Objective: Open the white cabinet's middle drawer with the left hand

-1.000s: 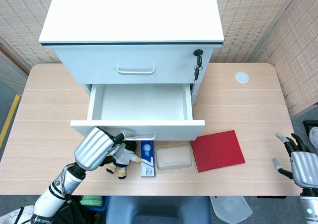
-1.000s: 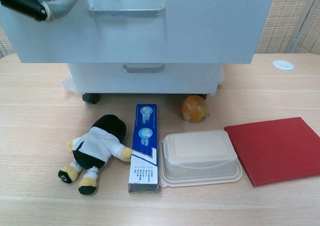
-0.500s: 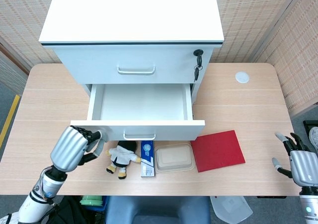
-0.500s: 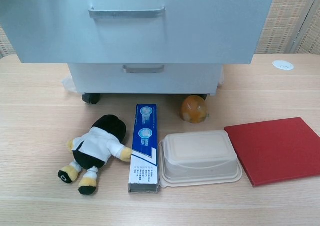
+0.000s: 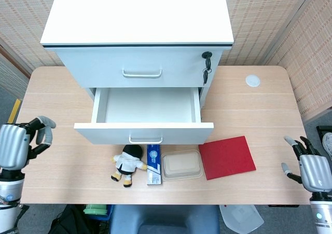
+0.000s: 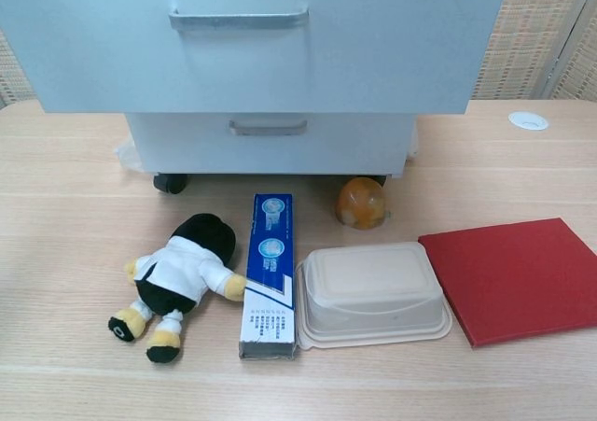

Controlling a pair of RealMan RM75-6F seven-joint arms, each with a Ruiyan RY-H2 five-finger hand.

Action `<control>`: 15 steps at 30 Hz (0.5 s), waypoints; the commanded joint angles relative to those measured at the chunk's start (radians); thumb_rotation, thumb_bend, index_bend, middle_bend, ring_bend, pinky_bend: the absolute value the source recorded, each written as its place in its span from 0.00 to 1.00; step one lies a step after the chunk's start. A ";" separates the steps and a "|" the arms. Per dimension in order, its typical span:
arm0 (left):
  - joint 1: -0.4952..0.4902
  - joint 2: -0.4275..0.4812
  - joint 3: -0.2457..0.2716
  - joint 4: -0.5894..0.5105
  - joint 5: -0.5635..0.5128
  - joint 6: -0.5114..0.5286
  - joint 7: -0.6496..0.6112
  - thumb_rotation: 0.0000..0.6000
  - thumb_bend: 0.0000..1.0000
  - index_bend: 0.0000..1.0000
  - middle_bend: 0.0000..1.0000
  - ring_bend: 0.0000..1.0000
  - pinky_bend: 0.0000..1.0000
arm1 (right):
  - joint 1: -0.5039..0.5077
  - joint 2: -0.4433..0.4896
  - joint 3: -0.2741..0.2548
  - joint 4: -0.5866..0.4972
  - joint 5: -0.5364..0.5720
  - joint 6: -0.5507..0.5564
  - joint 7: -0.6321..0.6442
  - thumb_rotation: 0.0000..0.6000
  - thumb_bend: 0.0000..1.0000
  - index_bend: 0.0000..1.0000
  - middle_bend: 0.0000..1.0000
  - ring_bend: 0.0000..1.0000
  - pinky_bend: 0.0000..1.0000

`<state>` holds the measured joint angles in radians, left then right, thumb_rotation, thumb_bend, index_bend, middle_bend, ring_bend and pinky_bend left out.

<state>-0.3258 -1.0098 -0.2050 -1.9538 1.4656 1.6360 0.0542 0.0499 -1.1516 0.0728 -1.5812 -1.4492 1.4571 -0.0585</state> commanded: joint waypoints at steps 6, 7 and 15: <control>0.059 0.013 -0.005 0.112 -0.128 -0.031 -0.044 1.00 0.58 0.67 0.86 0.88 0.97 | 0.010 0.006 0.003 -0.023 0.003 -0.009 -0.026 1.00 0.28 0.16 0.25 0.20 0.32; 0.064 0.012 0.004 0.126 -0.137 -0.044 -0.034 1.00 0.58 0.65 0.85 0.86 0.96 | 0.010 0.007 0.003 -0.026 0.004 -0.009 -0.029 1.00 0.28 0.16 0.25 0.20 0.32; 0.073 0.003 0.102 0.211 -0.142 -0.188 0.045 1.00 0.52 0.42 0.62 0.60 0.59 | 0.008 0.016 0.006 -0.037 0.010 -0.001 -0.040 1.00 0.27 0.16 0.25 0.19 0.32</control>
<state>-0.2557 -0.9993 -0.1310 -1.7680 1.3235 1.4817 0.0733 0.0587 -1.1359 0.0789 -1.6182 -1.4396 1.4557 -0.0981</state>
